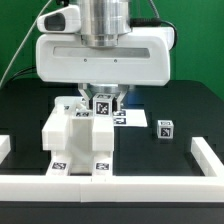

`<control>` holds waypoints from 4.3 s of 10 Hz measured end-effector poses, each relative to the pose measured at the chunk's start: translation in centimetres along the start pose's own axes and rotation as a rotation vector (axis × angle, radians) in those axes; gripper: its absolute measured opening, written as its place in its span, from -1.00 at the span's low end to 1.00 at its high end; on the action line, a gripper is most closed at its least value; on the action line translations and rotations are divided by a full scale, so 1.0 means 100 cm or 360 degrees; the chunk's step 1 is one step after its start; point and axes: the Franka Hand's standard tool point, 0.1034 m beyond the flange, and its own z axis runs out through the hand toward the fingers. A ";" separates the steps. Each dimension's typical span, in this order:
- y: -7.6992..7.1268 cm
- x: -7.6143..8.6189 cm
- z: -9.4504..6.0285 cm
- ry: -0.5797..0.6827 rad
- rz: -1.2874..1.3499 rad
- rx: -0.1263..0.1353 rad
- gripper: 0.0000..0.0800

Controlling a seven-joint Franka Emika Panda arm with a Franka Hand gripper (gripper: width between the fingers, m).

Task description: Assemble chair

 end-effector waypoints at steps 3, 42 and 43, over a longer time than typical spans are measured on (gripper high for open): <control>-0.007 -0.003 0.000 0.0000 0.0452 0.0002 -0.32; -0.040 -0.010 -0.042 -0.0184 0.2332 0.0174 0.62; -0.049 -0.016 -0.044 -0.0190 0.2298 0.0177 0.62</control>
Offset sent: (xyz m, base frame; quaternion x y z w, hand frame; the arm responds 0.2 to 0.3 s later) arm -0.0043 -0.0015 -0.0055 0.0104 -0.0102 0.2365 0.9715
